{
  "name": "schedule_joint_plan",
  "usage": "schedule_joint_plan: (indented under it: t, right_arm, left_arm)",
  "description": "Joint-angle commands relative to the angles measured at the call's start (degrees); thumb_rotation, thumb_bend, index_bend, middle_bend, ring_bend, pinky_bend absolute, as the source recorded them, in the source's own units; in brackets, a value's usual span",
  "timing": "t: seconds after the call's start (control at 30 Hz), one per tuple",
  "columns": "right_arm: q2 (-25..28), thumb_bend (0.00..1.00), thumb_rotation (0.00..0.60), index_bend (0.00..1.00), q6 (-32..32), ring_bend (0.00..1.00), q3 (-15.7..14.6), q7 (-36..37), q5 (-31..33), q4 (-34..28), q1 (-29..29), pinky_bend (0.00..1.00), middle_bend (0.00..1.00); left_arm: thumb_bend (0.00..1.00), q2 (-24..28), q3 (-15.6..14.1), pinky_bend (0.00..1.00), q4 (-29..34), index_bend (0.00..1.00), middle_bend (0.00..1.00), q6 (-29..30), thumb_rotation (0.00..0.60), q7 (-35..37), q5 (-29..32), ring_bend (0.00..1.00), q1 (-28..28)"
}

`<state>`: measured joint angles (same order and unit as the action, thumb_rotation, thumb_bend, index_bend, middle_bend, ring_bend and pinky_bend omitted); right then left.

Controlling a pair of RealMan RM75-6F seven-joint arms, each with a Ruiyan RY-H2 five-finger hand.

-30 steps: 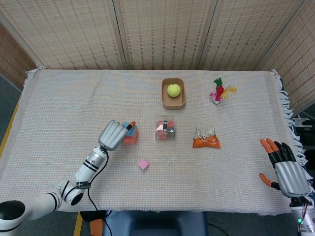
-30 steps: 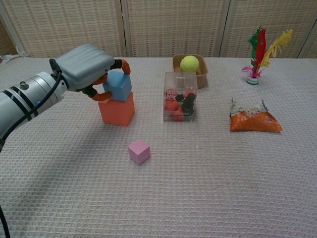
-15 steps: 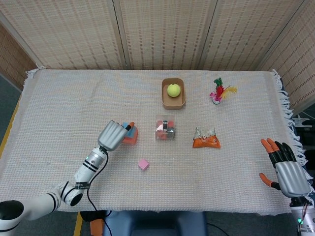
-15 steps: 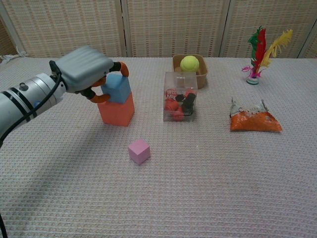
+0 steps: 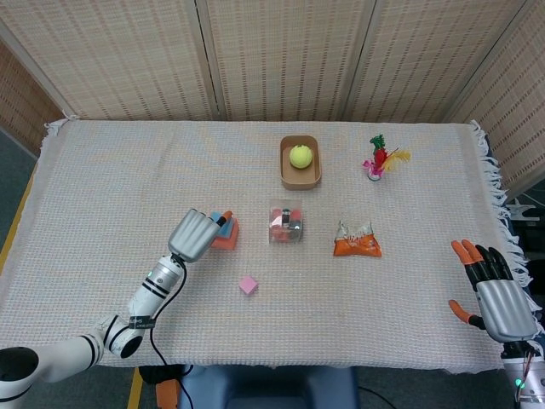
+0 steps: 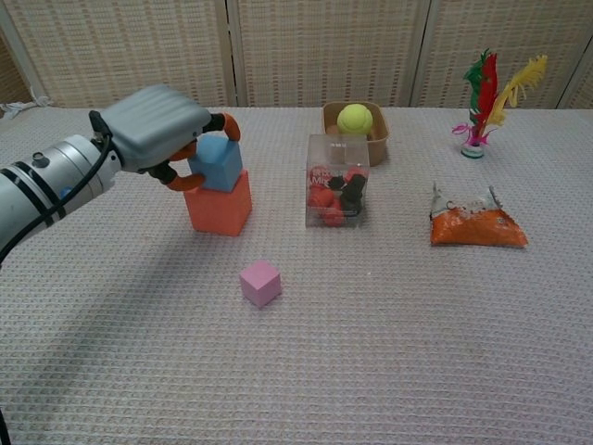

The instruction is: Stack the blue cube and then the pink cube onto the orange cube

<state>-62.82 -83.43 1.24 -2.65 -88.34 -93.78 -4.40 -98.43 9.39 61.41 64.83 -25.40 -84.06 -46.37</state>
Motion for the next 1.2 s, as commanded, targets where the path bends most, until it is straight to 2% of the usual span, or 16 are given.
schedule_joint_plan:
  t: [0.03,0.3,0.6,0.73,0.83,0.97,1.1,1.2]
  right_arm:
    - [0.01,0.14,0.600,0.00,-0.04,0.00,-0.04,0.02,-0.07,0.00,0.03,0.00,0.00]
    - [0.06,0.14,0.600,0.00,-0.18,0.00,-0.05,0.07,-0.17,-0.05,0.11,0.00,0.00]
    - [0.13,0.14,0.600,0.00,-0.29,0.00,-0.06,0.12,-0.22,-0.11,0.21,0.00,0.00]
    - [0.14,0.14,0.600,0.00,-0.36,0.00,-0.02,0.16,-0.20,-0.10,0.23,0.00,0.00]
    - [0.17,0.14,0.600,0.00,-0.39,0.00,0.00,0.17,-0.17,-0.09,0.26,0.00,0.00]
    - [0.48,0.14,0.600,0.00,-0.64,0.00,-0.20,0.64,-0.59,-0.22,0.41,0.00,0.00]
    - [0.89,0.14,0.600,0.00,-1.37,0.00,-0.61,1.31,-1.55,-0.43,0.78,0.00,0.00]
    - [1.05,0.14,0.600,0.00,-1.70,0.00,-0.88,1.59,-2.11,-0.62,0.97,0.00,0.00]
  left_arm:
    - [0.33,0.12,0.02,1.00,0.16,0.26,1.00,-0.12,0.600,-0.29,0.25,1.00,0.02]
    - [0.33,0.42,-0.08,1.00,1.03,0.24,1.00,-0.57,0.600,-0.69,0.84,1.00,0.02]
    - [0.33,0.38,0.05,1.00,1.57,0.12,1.00,-0.51,0.600,-0.89,1.32,1.00,0.03]
    - [0.33,0.90,-0.03,1.00,2.65,0.11,1.00,0.16,0.600,-0.80,1.15,1.00,0.32]
    - [0.33,2.24,-0.75,1.00,5.64,0.10,1.00,1.78,0.600,-0.29,0.19,1.00,1.32]
    - [0.33,6.29,-2.59,1.00,14.30,0.10,1.00,3.94,0.600,1.80,-0.58,1.00,4.20]
    - [0.33,11.60,-6.15,1.00,22.79,0.12,1.00,6.12,0.600,3.38,-2.54,1.00,7.75]
    - [0.33,14.51,-9.59,1.00,25.94,0.14,1.00,7.20,0.600,4.29,-4.85,1.00,10.07]
